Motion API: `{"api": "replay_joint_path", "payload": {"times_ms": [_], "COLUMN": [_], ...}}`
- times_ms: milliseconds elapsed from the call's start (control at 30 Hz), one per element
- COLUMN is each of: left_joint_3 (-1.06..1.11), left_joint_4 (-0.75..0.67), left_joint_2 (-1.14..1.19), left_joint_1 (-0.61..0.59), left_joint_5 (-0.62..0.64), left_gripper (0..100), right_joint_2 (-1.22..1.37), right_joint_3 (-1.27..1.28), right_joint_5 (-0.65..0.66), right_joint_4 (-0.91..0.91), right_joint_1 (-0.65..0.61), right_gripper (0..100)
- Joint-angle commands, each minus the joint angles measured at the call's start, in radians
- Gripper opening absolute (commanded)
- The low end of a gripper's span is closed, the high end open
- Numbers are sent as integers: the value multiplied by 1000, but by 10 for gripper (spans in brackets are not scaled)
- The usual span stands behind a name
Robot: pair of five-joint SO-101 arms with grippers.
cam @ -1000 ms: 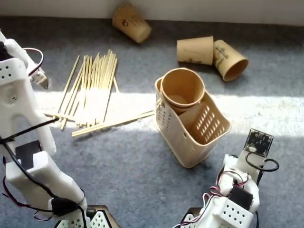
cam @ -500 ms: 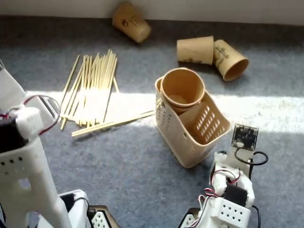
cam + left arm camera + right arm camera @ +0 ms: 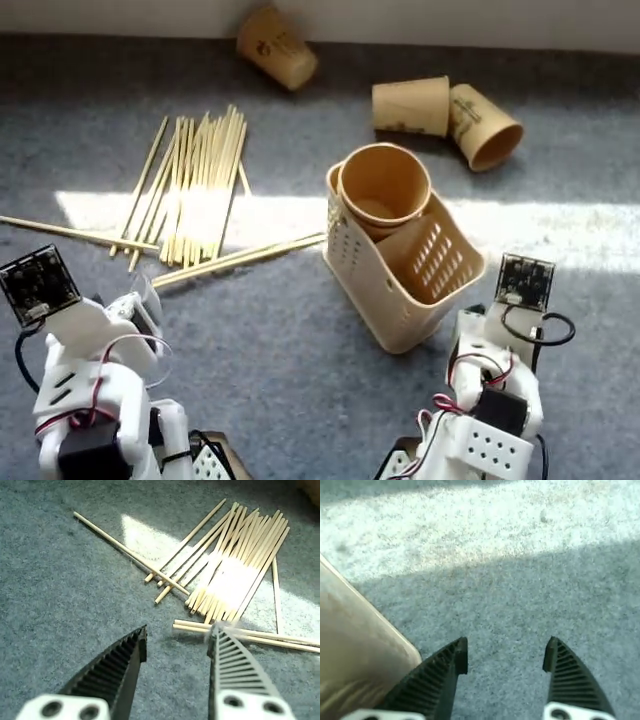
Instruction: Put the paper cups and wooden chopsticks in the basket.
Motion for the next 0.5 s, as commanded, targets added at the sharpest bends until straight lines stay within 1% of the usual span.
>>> {"api": "replay_joint_path", "payload": {"times_ms": [0, 100, 200, 333, 467], "left_joint_3": [67, 113, 160, 275, 352], "left_joint_4": [-60, -94, -127, -189, -203], "left_joint_2": [-13, -13, -13, -16, -22], "left_joint_1": [-2, -1, -1, -4, -4], "left_joint_5": [9, 100, 112, 115, 115], "left_gripper": [217, 217, 217, 217, 217], "right_joint_2": [-2, -1, 1, 61, 286], "right_joint_3": [-199, -338, -463, -573, -722], "right_joint_5": [3, 3, 3, 6, 3], "right_joint_4": [136, 280, 364, 394, 384], "right_joint_1": [-36, -105, -193, -309, -374], "right_gripper": [249, 249, 249, 249, 249]}}
